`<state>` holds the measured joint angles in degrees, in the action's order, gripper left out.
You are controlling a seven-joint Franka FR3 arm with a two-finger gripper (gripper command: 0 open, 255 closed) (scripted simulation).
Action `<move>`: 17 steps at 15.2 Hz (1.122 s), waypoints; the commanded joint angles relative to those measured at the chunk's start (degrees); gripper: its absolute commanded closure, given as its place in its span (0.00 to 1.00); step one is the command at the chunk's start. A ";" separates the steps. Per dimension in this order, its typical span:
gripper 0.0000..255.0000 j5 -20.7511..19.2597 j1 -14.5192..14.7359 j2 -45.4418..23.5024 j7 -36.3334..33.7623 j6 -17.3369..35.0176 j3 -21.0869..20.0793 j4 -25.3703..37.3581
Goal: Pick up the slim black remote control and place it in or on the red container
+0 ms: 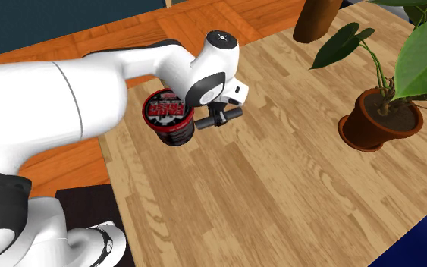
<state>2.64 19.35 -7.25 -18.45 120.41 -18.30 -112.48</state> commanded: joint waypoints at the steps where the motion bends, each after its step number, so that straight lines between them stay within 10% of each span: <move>1: 1.00 0.16 -0.02 0.51 0.02 -1.65 -0.04 1.14; 17: 1.00 0.80 -0.23 3.18 -0.18 -13.45 -0.02 10.39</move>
<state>3.43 19.14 -4.13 -18.64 107.79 -18.33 -102.85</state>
